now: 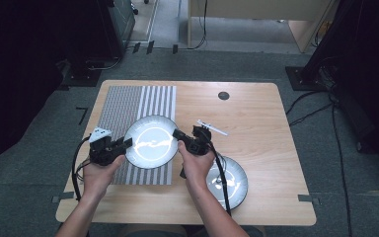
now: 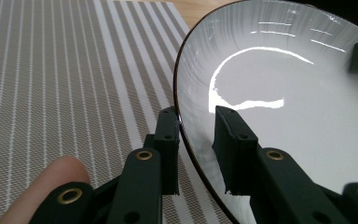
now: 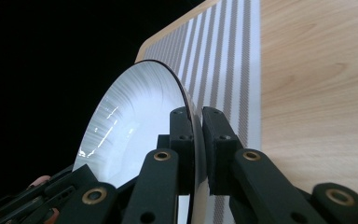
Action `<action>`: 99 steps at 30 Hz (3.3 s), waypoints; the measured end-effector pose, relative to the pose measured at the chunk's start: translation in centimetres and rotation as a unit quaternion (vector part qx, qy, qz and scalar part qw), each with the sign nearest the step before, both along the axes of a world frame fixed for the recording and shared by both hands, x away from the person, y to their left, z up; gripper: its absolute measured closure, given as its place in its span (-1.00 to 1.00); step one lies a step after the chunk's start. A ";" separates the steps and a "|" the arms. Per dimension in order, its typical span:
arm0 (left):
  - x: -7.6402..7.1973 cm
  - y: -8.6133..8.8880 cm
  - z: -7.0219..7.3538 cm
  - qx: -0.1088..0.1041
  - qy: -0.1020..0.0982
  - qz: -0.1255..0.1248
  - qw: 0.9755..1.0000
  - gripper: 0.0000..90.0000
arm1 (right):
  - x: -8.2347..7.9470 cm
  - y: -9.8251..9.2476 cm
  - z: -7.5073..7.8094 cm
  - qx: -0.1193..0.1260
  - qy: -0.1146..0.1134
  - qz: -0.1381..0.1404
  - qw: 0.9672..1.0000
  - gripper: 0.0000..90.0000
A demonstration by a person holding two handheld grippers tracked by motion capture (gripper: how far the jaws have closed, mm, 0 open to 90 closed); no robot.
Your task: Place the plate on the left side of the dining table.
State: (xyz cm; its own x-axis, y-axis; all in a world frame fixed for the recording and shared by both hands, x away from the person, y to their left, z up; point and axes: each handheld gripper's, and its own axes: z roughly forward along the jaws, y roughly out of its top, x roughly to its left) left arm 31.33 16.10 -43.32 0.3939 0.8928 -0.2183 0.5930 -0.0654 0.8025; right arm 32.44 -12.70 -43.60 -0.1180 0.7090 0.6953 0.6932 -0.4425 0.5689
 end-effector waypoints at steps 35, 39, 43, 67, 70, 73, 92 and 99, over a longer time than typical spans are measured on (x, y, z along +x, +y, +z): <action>9.2 5.7 -4.8 0.000 0.065 0.124 0.990 0.68 | 10.4 8.2 -5.1 -0.044 0.016 0.026 0.999 0.89; 10.0 6.0 -5.6 -0.014 0.084 0.128 0.988 0.72 | 11.3 8.4 -5.9 -0.051 0.021 0.031 0.998 0.89; 10.8 5.7 -5.5 -0.010 0.082 0.133 0.988 0.74 | 12.1 8.2 -6.6 -0.055 0.023 0.035 0.998 0.90; 12.2 4.6 -6.3 0.013 0.090 0.126 0.988 0.77 | 14.0 7.5 -8.4 -0.070 0.043 0.043 0.996 0.84; 12.2 4.4 -6.3 0.019 0.088 0.129 0.988 0.75 | 13.9 7.6 -8.6 -0.076 0.043 0.042 0.995 0.83; 12.2 4.3 -6.4 0.021 0.087 0.126 0.988 0.72 | 13.9 7.8 -8.5 -0.091 0.037 0.045 0.994 0.81; 9.4 5.7 -4.6 0.043 0.056 0.146 0.987 -0.23 | 13.1 6.6 -6.4 -0.169 0.014 0.080 0.982 0.02; 7.7 5.6 -3.4 0.043 0.037 0.137 0.989 -0.48 | 12.5 6.2 -5.3 -0.171 0.020 0.093 0.981 -0.25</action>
State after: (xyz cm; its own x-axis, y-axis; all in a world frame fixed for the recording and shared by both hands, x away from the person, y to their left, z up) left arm 39.07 21.66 -46.75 0.1204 0.9803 -0.1564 0.6543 0.0401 0.7552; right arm 44.89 -6.45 -48.94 -0.2441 0.8703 0.4277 0.7690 -0.0950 0.6322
